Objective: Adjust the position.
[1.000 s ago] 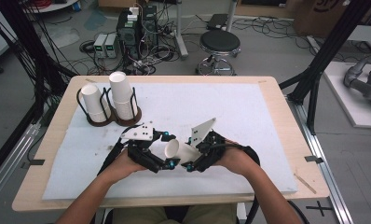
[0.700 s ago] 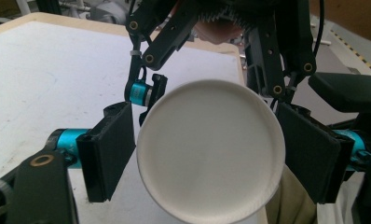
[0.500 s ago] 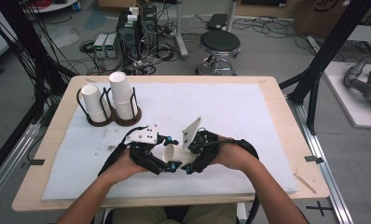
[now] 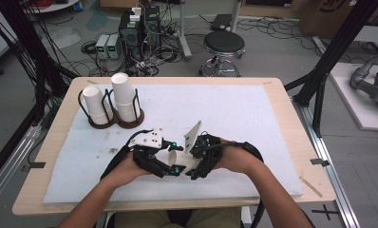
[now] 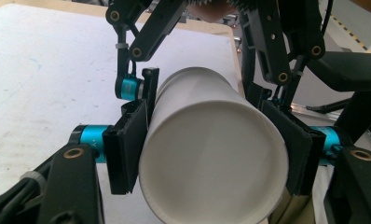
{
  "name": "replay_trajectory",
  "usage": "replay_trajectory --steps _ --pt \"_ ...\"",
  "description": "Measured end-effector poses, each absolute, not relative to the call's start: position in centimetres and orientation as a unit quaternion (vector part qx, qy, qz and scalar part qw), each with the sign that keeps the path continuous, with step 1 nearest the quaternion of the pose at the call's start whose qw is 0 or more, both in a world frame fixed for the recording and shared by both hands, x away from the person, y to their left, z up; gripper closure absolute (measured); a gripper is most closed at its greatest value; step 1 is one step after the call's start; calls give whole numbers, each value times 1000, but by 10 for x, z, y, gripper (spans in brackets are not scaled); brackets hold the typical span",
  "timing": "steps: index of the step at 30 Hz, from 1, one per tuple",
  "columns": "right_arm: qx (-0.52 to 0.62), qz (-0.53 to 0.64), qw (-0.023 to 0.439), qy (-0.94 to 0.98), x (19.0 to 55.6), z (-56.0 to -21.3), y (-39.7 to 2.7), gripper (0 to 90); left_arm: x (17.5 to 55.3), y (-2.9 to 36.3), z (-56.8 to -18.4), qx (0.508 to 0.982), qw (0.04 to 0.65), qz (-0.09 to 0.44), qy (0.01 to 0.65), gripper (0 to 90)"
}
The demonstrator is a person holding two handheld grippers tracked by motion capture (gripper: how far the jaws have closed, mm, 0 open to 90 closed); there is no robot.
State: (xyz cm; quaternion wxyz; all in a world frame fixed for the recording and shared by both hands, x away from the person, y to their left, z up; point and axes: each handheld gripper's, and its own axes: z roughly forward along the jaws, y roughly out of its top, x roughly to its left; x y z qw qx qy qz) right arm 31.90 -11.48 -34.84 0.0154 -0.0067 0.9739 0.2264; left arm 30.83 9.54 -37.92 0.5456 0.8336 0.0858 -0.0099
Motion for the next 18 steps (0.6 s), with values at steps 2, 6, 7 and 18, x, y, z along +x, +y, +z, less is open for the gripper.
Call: replay_trajectory --steps 2,6,7,18 --pt "6 252 27 967 319 -348 -118 194 310 97 -379 832 548 -8 86 340" --pt "20 297 38 954 319 -344 -129 194 314 102 -381 824 559 -9 93 340" --pt "23 310 38 950 319 -343 -133 194 315 104 -382 820 564 -12 98 340" --pt "76 442 62 892 311 -338 -171 194 321 113 -386 804 582 -3 119 340"
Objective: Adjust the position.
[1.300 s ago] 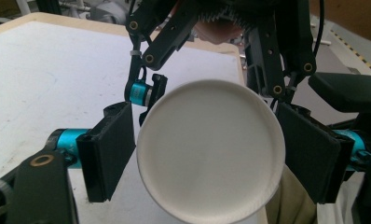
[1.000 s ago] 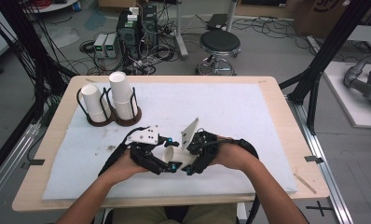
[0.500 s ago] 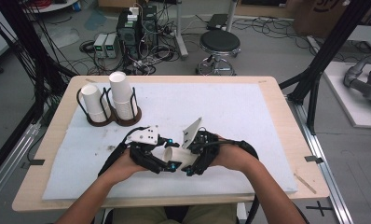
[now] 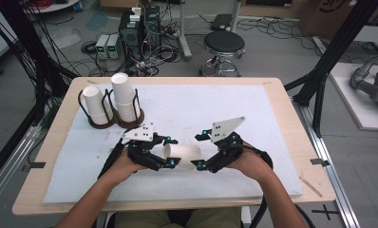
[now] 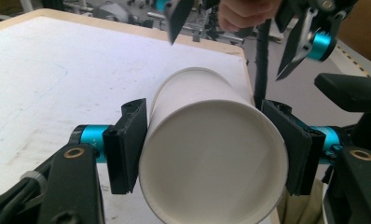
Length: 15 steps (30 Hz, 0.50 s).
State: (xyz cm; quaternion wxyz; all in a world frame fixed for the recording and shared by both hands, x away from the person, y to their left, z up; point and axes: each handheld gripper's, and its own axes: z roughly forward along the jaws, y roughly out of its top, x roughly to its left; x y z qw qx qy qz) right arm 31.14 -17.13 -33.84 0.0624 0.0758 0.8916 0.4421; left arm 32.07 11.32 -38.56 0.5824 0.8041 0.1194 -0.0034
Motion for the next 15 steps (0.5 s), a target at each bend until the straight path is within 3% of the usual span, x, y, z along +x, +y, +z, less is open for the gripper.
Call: replay_trajectory --steps 15 --pt "177 534 96 821 304 -365 -205 194 325 127 -391 769 619 41 154 339"
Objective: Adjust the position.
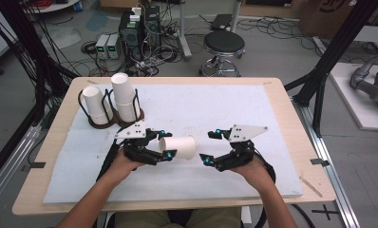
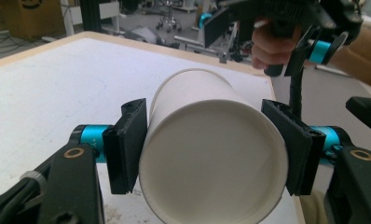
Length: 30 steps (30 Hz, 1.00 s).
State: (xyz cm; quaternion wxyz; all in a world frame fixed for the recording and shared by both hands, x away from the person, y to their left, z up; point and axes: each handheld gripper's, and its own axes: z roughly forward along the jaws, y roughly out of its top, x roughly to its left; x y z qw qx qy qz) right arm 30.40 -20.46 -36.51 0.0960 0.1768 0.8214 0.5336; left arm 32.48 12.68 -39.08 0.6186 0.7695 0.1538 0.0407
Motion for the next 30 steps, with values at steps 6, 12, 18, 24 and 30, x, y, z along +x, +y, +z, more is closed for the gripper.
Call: replay_trajectory --steps 6,12,18,24,30 --pt "195 547 99 808 303 -377 -209 194 324 130 -392 754 637 42 155 338" --pt "203 555 92 802 303 -383 -211 194 322 130 -393 748 644 41 156 338" --pt "200 559 82 800 304 -387 -207 193 321 129 -393 747 647 40 150 338" --pt "193 560 65 803 304 -391 -202 194 318 127 -391 741 655 35 142 339" --pt "192 565 51 801 306 -393 -196 193 316 123 -389 740 659 29 132 339"
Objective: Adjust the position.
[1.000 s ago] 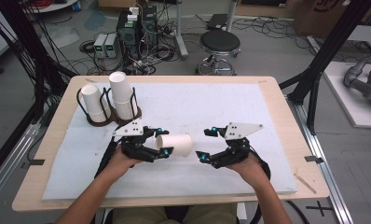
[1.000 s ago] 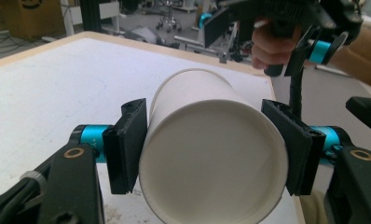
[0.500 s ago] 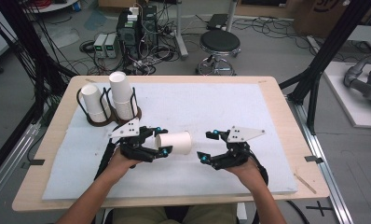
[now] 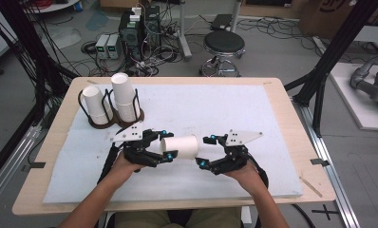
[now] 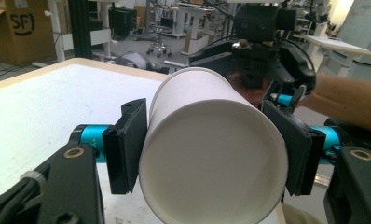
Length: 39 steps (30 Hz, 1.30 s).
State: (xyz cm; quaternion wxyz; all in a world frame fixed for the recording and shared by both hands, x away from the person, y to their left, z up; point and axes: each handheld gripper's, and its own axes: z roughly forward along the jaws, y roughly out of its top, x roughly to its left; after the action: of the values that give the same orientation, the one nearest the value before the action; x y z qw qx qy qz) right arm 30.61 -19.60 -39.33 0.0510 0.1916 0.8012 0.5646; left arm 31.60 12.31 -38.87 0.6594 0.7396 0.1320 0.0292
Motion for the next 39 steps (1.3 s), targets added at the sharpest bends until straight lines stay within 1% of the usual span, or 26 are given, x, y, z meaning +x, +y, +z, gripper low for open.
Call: replay_trajectory --steps 10,13,22,24,28,32,39 --pt "178 581 22 794 310 -397 -189 186 313 118 -387 738 665 7 112 342" --pt "175 587 13 791 310 -398 -187 160 314 118 -386 731 673 -5 108 344" --pt "146 603 -16 784 309 -400 -182 163 313 116 -386 725 683 -27 88 349" --pt "138 604 -21 785 308 -400 -181 195 312 116 -386 724 684 -29 87 349" --pt "137 611 -19 779 308 -401 -181 222 313 117 -386 723 685 -30 87 352" --pt "132 615 -16 778 307 -400 -184 267 314 118 -386 720 687 -31 87 358" --pt "127 613 -17 780 307 -399 -186 306 315 119 -389 718 690 -35 84 362"
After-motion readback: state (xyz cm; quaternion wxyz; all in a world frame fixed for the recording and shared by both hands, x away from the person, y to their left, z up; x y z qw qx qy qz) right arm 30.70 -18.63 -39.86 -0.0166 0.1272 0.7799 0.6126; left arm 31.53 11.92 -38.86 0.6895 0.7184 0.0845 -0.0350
